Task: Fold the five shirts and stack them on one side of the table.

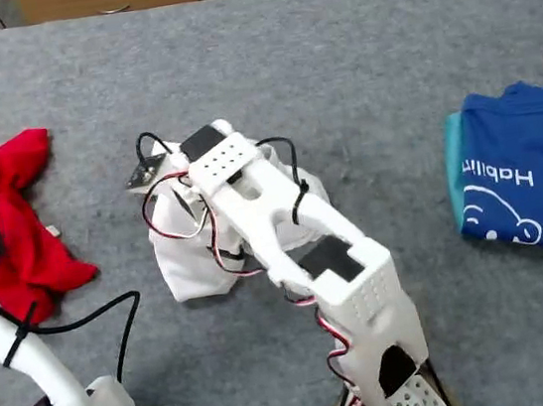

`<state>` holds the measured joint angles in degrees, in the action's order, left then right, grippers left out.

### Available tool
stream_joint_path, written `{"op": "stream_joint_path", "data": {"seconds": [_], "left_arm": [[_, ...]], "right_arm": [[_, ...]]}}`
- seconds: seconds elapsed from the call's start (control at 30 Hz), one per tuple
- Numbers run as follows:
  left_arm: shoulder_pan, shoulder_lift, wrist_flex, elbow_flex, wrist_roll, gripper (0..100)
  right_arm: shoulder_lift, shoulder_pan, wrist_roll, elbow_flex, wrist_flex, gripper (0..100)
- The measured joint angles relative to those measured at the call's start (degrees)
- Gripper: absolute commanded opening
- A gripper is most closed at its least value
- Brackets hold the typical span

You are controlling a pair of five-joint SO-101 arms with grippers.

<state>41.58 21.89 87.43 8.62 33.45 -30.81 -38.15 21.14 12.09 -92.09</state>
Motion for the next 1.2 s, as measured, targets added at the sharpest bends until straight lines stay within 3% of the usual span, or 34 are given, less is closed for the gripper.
{"op": "stream_joint_path", "data": {"seconds": [0.07,0.5,0.9,1.2], "left_arm": [[0.0,0.0,0.0,0.0,0.0,19],[0.0,0.0,0.0,0.0,0.0,19],[-0.35,0.0,0.0,0.0,-0.18,19],[-4.4,0.35,0.0,0.0,-0.18,19]], "right_arm": [[-0.09,1.32,0.0,0.18,-0.09,0.0],[1.32,11.25,4.84,10.2,-8.97,0.2],[27.96,12.31,9.93,10.81,-8.97,0.2],[47.03,25.05,10.46,10.81,-5.45,0.2]]}}
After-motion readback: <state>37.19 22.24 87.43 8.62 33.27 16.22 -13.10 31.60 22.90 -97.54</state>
